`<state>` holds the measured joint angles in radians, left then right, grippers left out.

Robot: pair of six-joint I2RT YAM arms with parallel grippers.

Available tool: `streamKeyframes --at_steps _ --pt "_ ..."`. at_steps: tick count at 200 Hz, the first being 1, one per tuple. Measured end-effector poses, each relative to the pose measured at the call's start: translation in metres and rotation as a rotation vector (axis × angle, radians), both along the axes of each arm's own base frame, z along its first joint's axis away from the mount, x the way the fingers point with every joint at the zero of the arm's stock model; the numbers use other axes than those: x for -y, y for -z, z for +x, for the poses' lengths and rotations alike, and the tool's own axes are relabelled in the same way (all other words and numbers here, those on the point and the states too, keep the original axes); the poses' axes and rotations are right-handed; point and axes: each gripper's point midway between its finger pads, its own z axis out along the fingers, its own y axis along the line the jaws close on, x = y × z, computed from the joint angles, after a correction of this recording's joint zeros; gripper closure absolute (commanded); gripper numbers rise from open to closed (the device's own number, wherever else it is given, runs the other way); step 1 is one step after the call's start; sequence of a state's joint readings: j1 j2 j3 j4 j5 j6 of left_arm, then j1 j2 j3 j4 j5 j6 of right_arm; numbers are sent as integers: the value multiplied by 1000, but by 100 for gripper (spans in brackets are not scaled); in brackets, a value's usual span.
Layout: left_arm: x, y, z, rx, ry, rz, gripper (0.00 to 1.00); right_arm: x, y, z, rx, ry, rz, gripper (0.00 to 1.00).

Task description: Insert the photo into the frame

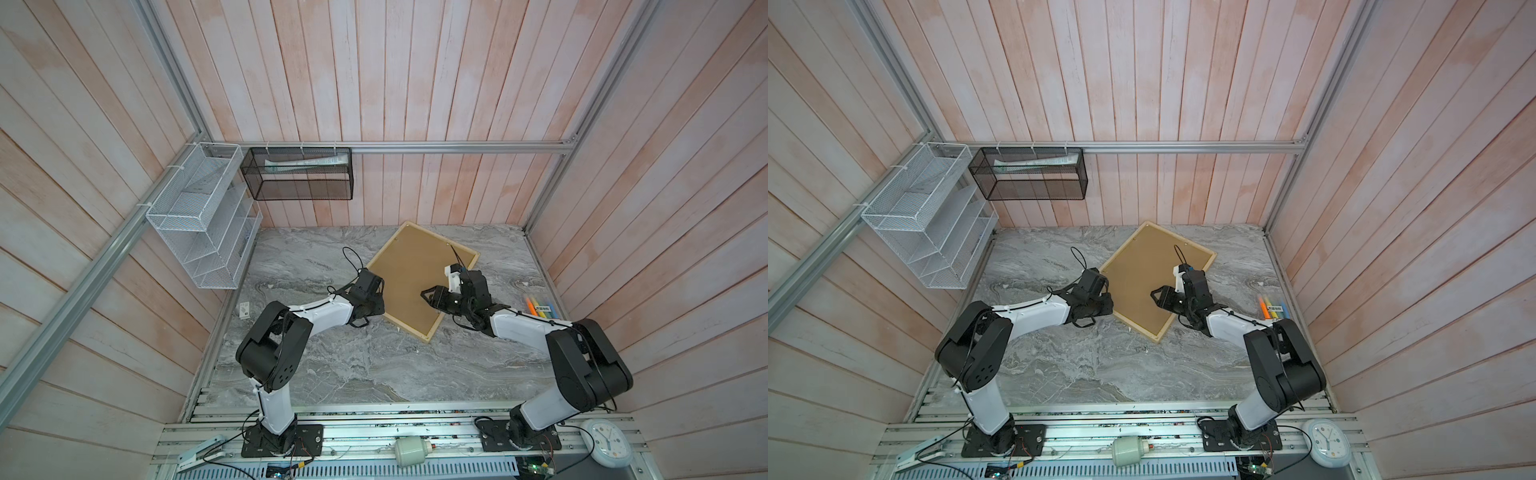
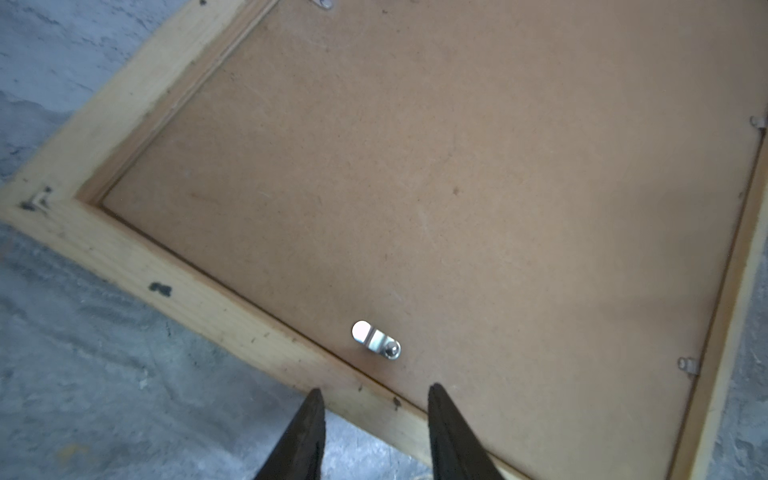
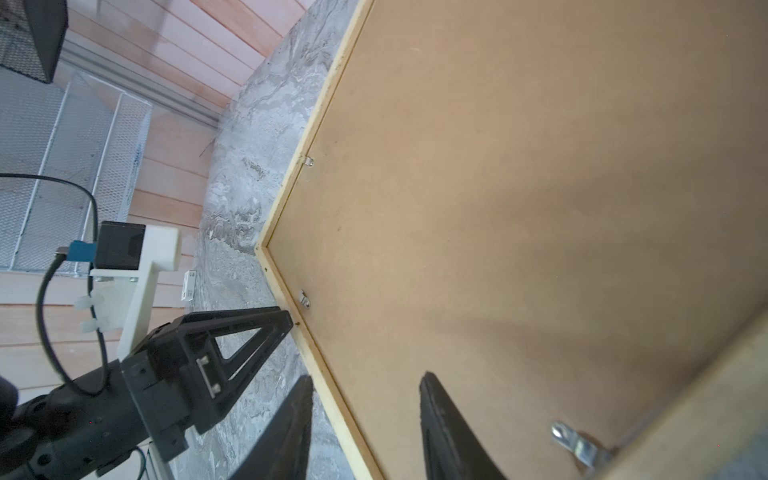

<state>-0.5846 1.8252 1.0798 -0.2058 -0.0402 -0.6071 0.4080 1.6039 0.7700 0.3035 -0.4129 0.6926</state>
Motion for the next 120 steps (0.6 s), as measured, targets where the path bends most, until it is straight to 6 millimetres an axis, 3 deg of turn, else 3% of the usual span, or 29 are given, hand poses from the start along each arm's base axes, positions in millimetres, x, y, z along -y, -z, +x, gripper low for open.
streamKeyframes --at_steps 48,120 --pt "0 0 -1 -2 -8 -6 57 -19 35 -17 -74 -179 -11 54" --pt "-8 9 -22 -44 -34 -11 57 -35 42 -42 -92 -302 24 56"
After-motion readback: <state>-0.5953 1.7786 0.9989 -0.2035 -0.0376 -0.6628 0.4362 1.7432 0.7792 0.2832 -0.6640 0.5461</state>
